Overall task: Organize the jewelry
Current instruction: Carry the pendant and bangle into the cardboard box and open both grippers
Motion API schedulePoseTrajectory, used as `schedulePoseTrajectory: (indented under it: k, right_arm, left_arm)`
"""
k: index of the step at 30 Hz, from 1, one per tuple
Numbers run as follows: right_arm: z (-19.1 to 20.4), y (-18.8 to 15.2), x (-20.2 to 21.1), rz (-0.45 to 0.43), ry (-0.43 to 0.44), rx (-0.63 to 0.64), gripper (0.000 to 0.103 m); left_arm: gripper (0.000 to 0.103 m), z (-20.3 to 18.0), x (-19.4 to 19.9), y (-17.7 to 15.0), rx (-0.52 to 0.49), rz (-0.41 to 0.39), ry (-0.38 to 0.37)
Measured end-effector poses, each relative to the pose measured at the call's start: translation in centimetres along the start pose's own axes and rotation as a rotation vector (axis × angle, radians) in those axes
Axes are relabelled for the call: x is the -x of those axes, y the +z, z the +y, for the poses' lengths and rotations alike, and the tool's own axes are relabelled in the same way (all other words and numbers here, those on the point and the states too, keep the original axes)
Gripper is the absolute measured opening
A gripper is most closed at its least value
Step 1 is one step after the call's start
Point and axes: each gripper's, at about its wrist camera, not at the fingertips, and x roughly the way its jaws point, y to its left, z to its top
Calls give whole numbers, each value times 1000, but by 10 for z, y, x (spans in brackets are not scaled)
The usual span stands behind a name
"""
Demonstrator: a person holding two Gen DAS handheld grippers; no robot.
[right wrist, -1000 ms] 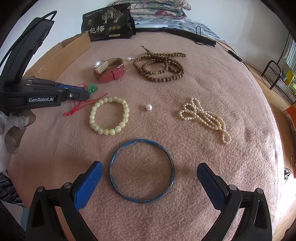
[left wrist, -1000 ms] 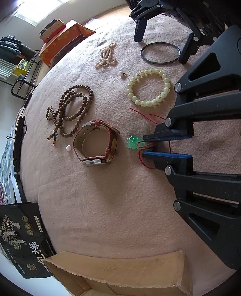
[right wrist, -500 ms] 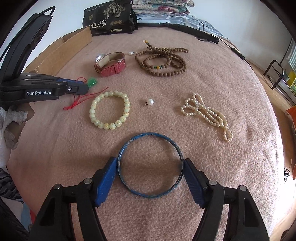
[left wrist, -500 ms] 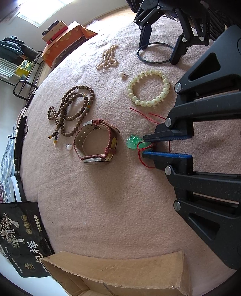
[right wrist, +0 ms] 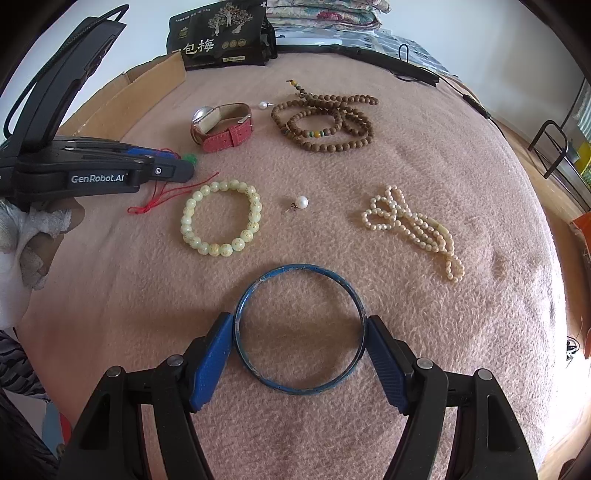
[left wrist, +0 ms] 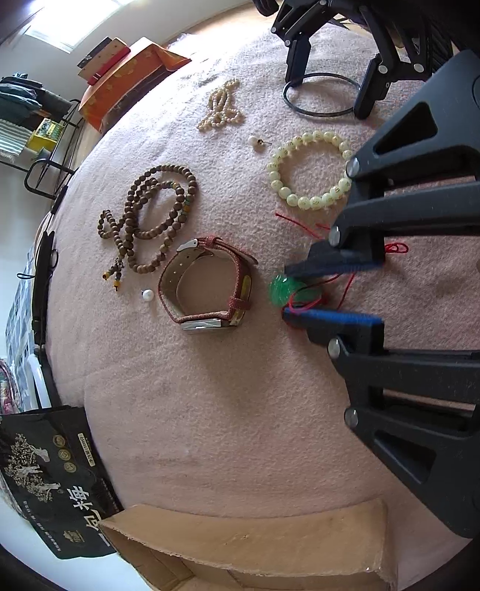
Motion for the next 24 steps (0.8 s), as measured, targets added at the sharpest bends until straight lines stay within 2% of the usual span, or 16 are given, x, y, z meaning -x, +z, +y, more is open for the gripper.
schedulePoseTrajectory:
  k: [8,18,24]
  right_arm:
    - [3,10,16,-46,11,0,74]
    - [13,38,47,-149,10,1,74]
    - [33,67,65,-220,36,20,74]
  left_arm:
    - [12,16,23,1,82,-20,-43]
    - [12,30,94,13,138,-151,-109]
    - [12,47,132,21,155,-236,-94]
